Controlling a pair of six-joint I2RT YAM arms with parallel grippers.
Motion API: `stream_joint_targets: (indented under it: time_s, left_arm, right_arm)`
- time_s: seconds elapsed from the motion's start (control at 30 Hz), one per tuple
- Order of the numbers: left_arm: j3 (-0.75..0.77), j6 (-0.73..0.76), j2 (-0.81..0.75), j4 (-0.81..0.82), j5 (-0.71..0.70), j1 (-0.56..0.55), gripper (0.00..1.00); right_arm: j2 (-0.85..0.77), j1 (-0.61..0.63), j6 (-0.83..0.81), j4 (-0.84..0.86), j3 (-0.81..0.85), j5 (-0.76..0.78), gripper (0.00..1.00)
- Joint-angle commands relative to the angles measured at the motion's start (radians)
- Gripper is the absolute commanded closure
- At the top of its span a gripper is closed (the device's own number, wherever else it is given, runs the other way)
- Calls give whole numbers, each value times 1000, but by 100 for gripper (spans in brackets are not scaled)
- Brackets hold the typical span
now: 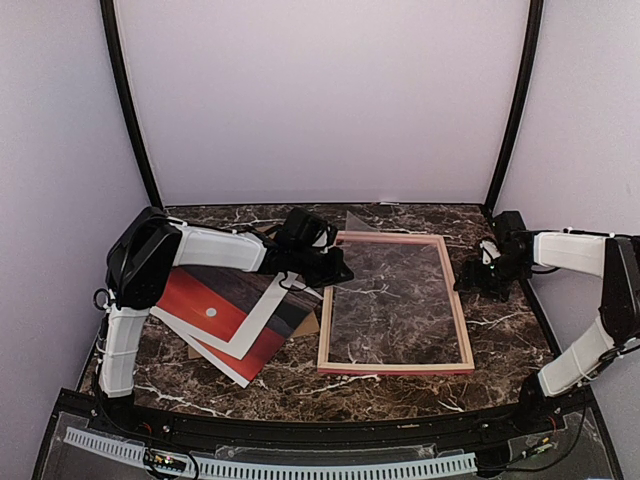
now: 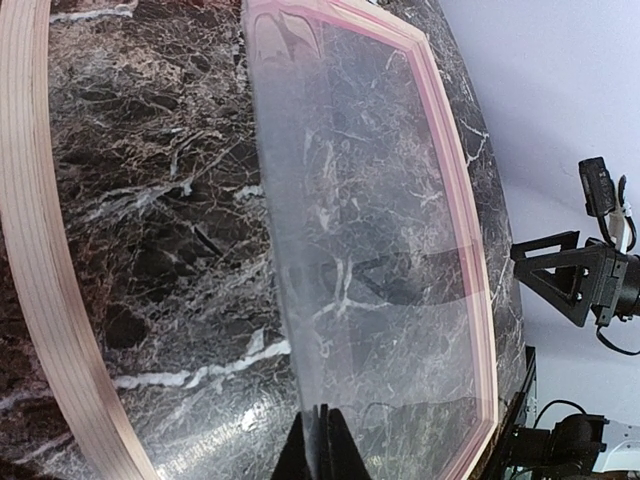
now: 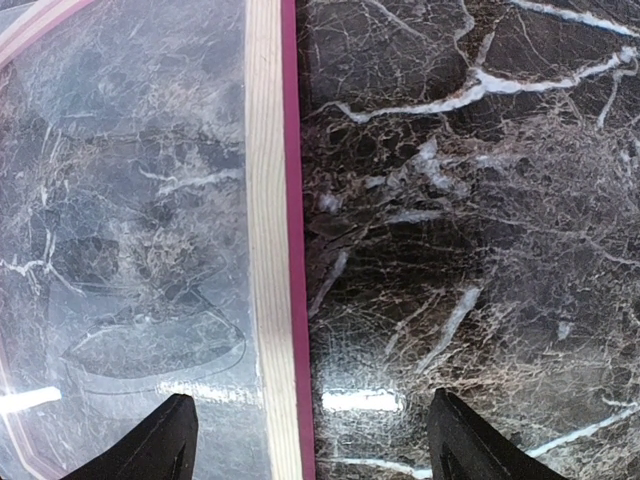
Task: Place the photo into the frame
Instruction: Place the glass panel in the frame body.
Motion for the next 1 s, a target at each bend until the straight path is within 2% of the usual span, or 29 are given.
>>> stream_joint_targets:
  time_s: [0.0,0.97]
  left_arm:
    - [24,22,-78,-14,12,6,100]
    - [18,38,-84,-34,-5,8,100]
  right_arm:
    - [6,5,-11,20,-6,3,20]
    - [9,7,-13,19,-5,6,19]
